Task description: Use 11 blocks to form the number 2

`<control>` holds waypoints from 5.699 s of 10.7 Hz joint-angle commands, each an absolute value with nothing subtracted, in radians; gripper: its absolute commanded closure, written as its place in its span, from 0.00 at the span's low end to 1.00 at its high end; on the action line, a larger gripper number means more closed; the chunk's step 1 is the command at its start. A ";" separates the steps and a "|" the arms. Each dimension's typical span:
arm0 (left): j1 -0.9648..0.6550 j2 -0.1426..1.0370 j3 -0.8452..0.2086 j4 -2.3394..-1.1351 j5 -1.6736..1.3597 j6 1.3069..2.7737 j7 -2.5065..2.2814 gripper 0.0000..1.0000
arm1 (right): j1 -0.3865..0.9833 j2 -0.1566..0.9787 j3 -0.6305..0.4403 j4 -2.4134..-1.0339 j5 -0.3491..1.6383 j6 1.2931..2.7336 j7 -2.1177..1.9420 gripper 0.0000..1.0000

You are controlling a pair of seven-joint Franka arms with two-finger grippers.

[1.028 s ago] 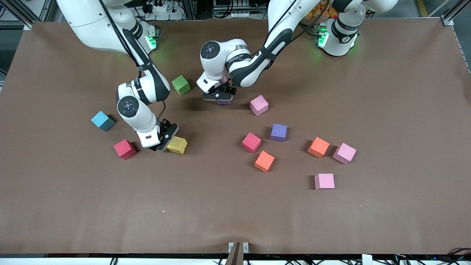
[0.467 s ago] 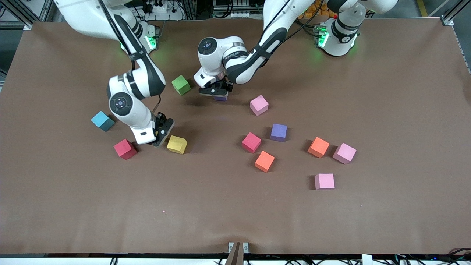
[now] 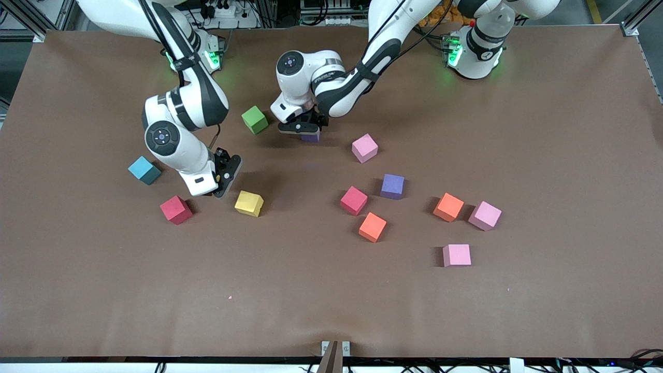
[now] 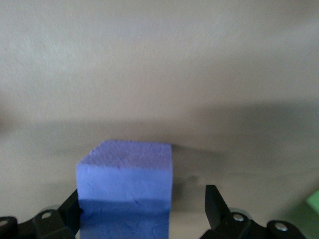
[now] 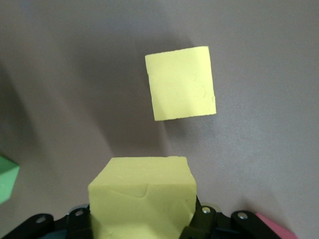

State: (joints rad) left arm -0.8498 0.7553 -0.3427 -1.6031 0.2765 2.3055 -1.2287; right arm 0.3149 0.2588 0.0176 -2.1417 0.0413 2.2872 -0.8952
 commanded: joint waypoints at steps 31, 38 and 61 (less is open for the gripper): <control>-0.514 0.488 -0.365 -2.023 0.248 2.342 -1.878 0.00 | 0.591 0.268 0.273 -2.499 0.091 2.783 -0.647 0.69; -0.489 0.468 -0.365 -2.133 0.302 2.558 -1.876 0.00 | 0.601 0.298 0.295 -2.497 0.091 2.829 -0.627 0.63; -0.571 0.518 -0.416 -2.014 0.281 2.474 -2.793 0.93 | 0.132 0.484 0.253 -1.951 -0.051 2.439 -0.829 0.00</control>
State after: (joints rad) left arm -0.5724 0.4715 -0.4155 -2.0691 0.2812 2.5078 -2.7253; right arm 0.1807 0.3970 0.2348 -2.0205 -0.0283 2.4488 -0.7753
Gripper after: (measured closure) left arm 0.396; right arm 0.000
